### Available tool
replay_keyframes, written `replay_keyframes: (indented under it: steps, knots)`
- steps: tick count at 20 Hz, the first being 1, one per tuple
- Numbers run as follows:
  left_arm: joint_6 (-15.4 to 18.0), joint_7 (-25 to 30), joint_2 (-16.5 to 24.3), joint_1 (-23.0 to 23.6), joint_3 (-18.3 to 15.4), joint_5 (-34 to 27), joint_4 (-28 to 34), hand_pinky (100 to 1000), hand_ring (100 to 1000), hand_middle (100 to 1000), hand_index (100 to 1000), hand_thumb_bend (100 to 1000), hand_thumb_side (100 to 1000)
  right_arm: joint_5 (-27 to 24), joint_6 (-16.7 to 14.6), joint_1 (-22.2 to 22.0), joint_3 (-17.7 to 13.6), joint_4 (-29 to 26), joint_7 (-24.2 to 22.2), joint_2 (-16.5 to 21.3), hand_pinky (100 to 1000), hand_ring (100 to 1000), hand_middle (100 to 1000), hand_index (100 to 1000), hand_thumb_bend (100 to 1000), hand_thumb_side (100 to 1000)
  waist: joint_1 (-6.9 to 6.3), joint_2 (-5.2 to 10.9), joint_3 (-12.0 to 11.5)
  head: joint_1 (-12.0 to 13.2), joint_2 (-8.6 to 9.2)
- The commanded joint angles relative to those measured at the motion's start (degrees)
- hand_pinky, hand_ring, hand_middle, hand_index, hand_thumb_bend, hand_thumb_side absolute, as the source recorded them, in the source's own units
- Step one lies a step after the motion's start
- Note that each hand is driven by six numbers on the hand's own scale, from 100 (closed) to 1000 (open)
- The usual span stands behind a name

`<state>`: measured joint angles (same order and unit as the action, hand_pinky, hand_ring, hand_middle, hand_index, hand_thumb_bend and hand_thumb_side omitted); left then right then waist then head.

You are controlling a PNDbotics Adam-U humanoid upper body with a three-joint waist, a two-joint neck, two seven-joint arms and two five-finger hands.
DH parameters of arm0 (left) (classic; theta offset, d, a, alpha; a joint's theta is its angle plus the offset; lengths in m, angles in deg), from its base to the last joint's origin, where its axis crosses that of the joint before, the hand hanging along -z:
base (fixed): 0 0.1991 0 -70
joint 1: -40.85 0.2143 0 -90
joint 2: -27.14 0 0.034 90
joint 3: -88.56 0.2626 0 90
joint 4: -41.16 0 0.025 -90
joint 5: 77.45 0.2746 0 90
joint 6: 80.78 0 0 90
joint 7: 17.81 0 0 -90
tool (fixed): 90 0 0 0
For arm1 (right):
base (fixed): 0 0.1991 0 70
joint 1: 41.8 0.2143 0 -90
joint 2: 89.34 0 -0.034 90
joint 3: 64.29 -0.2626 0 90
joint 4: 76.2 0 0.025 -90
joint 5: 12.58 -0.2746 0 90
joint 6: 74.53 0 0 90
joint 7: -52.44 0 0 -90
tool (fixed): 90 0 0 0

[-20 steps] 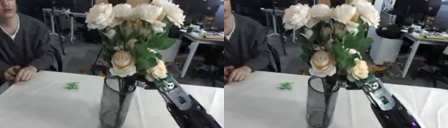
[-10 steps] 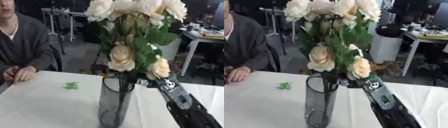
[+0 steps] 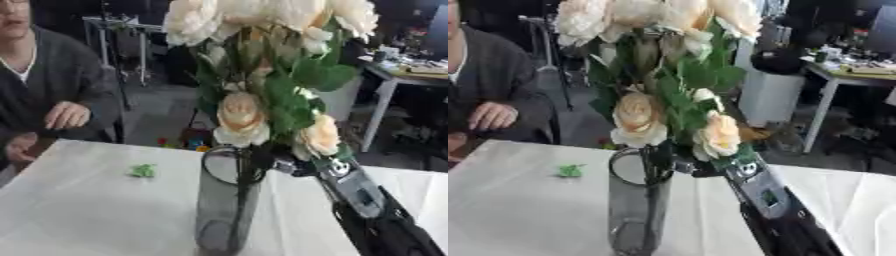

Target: Arrange flowers into the vase.

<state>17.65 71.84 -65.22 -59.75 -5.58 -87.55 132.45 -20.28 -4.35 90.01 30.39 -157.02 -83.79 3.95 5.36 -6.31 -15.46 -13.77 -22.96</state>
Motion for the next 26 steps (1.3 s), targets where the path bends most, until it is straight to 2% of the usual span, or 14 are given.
replay_keyframes:
  steps: [1,7,15,26]
  knots:
    - [0.1,0.1,0.7,-0.5,-0.1,-0.2,0.6,790,778,738,790,1000,759,2.0,-2.1,0.9,0.0,-1.3,-1.0,1.3,1000,1000,1000,1000,365,760,-0.49,0.71,0.0,-0.2,0.79]
    - [0.1,0.1,0.6,-0.7,-0.1,-0.2,0.6,790,777,738,790,1000,758,6.0,-3.5,0.9,0.4,-1.4,-0.6,1.0,1000,1000,1000,1000,272,619,-0.47,0.59,0.1,-0.3,0.9]
    - [0.1,0.1,0.6,-0.7,-0.1,-0.2,0.5,790,777,737,789,1000,756,7.3,-3.4,0.9,1.2,-3.0,-3.7,1.3,1000,1000,1000,1000,291,613,-0.43,0.55,0.2,-0.4,0.95]
    - [0.1,0.2,0.6,-0.8,-0.1,-0.2,0.5,791,776,737,789,1000,756,6.7,-2.2,0.5,0.8,-3.4,-4.2,1.2,1000,1000,1000,1000,289,626,-0.43,0.6,0.3,-0.4,1.16]
